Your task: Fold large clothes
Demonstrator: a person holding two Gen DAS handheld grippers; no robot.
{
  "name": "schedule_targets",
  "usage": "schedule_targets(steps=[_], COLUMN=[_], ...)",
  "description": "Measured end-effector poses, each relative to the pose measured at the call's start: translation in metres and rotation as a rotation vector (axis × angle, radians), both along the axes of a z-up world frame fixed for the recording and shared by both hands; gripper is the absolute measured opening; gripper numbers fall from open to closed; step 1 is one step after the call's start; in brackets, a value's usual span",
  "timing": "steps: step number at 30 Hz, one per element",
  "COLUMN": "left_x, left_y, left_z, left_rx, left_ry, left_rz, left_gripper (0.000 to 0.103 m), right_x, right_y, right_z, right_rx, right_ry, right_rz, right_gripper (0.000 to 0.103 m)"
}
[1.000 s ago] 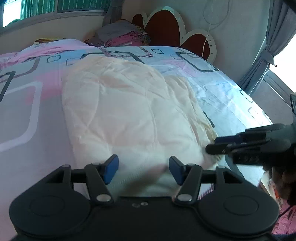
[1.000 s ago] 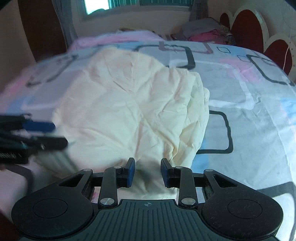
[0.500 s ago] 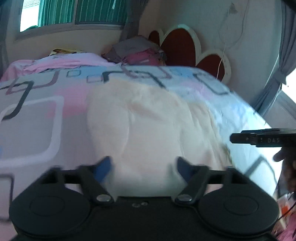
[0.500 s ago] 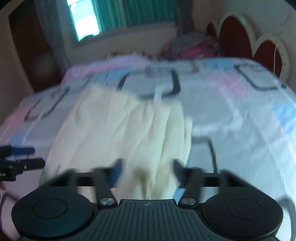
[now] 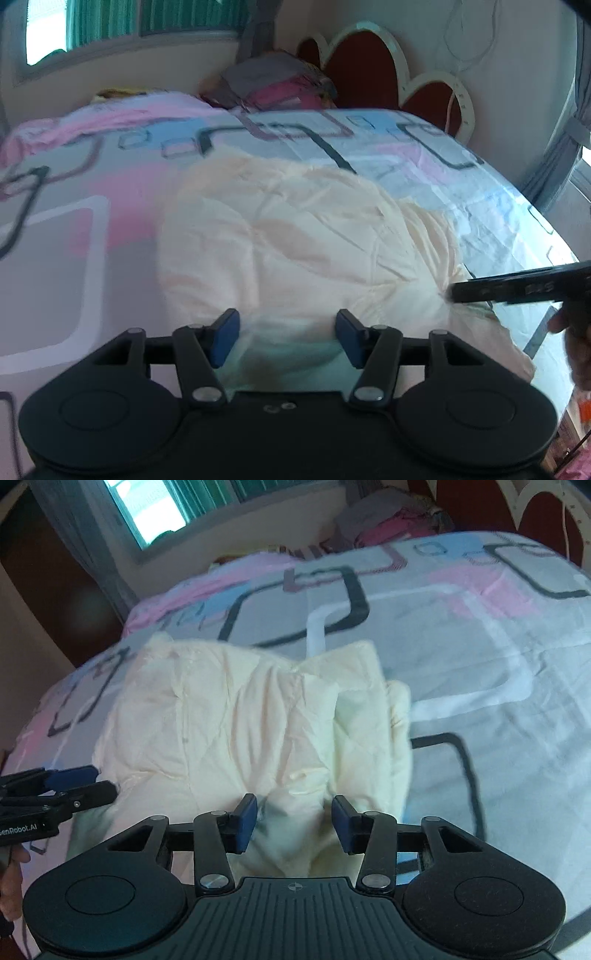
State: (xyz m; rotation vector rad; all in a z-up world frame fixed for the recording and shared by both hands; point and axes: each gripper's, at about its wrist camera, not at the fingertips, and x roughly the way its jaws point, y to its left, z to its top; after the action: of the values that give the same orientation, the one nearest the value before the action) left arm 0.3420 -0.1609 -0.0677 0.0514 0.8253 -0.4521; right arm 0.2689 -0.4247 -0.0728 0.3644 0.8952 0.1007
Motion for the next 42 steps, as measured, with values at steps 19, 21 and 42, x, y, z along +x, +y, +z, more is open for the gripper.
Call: schedule_targets(steps=[19,21,42], left_x=[0.026,0.029,0.026], left_y=[0.063,0.061,0.028], left_z=[-0.049,-0.049,-0.041], left_rx=[-0.410,-0.407,-0.249], left_ry=[0.276,0.279,0.218], left_rz=[0.218,0.217,0.135], left_gripper=[0.090,0.090,0.075], right_x=[0.006,0.014,0.063], right_y=[-0.069,-0.068,-0.033], right_z=[-0.078,-0.081,-0.089], right_rx=[0.617,0.634,0.597], right_ry=[0.100,0.107,0.098], right_rz=[-0.037,-0.022,0.146], right_gripper=[0.103,0.103,0.067])
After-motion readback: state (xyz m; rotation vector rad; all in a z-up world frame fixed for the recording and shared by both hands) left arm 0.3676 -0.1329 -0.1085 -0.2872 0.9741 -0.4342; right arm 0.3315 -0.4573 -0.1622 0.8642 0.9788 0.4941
